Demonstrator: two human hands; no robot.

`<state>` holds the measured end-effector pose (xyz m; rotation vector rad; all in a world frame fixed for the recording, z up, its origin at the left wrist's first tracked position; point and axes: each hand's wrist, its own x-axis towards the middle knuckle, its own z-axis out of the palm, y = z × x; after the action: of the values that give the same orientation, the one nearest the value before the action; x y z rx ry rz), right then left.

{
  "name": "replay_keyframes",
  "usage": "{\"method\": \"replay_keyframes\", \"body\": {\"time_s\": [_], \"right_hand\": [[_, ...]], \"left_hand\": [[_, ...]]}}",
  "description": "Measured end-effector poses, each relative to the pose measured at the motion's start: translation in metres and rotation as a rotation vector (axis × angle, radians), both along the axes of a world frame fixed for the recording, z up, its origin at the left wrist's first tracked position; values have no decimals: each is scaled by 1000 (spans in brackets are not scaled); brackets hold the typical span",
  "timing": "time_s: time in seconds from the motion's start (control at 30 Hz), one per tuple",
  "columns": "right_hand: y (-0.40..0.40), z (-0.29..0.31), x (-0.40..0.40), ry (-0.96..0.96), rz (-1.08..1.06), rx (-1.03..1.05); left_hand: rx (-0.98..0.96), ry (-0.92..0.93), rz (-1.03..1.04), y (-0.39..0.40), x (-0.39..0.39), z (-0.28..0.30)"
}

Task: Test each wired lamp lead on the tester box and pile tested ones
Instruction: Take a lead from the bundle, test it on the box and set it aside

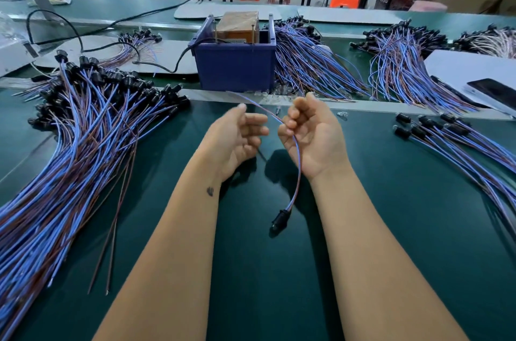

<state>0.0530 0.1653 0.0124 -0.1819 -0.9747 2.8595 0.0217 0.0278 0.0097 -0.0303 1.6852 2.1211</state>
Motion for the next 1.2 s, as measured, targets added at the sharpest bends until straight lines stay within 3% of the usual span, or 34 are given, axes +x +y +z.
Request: {"method": "replay_keyframes", "body": {"time_s": [0.1, 0.2, 0.27, 0.4, 0.5, 1.03, 1.2], "right_hand": [[-6, -2, 1, 31, 123, 79], [-19, -1, 4, 34, 167, 259], [-27, -2, 5, 25, 57, 450], [-32, -8, 4, 36, -199, 1063], [-35, -10, 5, 61, -149, 1210], [-32, -15, -1, -17, -148, 1162], [-32, -15, -2, -28, -184, 1153]], "left_hand": [[18, 14, 193, 4, -3, -1], [-24, 165, 176, 3, -2, -6], [-56, 227, 210, -1, -4, -7], [-33, 230, 273, -6, -7, -7], [-25, 255, 258, -4, -5, -8], [-228, 357, 188, 1, -4, -12], [-205, 317, 228, 3, -4, -11]]}}
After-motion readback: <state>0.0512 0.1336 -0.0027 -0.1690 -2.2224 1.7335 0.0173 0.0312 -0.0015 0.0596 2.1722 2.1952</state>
